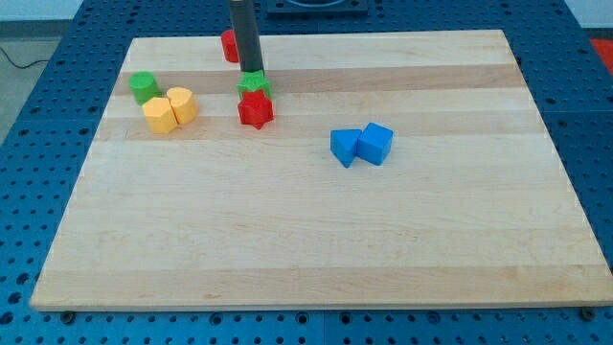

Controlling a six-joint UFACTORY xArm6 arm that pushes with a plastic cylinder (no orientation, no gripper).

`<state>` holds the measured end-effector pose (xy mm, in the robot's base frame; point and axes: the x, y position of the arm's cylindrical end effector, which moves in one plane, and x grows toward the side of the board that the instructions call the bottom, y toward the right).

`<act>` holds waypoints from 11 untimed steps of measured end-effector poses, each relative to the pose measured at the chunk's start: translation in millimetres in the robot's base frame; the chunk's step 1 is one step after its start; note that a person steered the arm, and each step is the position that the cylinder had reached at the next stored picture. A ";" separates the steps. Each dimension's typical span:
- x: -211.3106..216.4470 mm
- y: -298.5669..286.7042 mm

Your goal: Move the green star bottom diagonally to the red star

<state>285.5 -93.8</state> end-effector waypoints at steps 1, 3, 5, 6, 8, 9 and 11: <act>-10.9 -6.0; 11.2 -27.1; 34.8 60.0; 35.3 83.6; 69.7 75.9; 85.2 67.9; 99.7 65.7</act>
